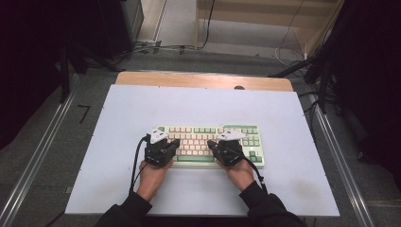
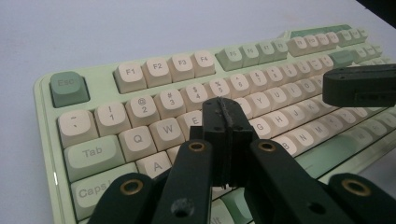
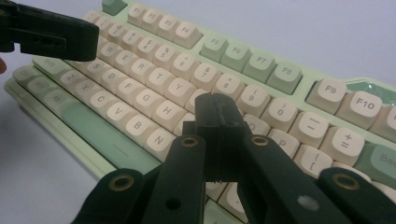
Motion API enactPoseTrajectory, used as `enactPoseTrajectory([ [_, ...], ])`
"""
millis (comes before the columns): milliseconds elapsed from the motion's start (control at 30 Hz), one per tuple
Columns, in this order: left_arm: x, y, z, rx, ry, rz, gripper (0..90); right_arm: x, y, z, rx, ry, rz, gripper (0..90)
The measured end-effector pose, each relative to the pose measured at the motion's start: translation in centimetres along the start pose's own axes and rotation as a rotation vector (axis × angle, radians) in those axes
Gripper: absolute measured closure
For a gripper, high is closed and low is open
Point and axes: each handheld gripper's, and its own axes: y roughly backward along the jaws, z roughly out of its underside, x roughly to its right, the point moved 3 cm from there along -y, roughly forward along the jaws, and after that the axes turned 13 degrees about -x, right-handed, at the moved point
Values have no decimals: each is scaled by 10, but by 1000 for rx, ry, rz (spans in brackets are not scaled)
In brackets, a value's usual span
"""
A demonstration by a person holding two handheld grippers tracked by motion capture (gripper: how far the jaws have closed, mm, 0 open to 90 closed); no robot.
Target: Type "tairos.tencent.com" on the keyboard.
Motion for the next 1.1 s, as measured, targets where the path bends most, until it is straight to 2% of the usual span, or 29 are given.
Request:
enactPoseTrajectory([
  [767,-1,1,0,3,2,0,900,-11,-7,7,-40,40,-15,874],
  [1100,0,1,0,4,1,1,900,-10,-9,11,-40,31,-14,874],
])
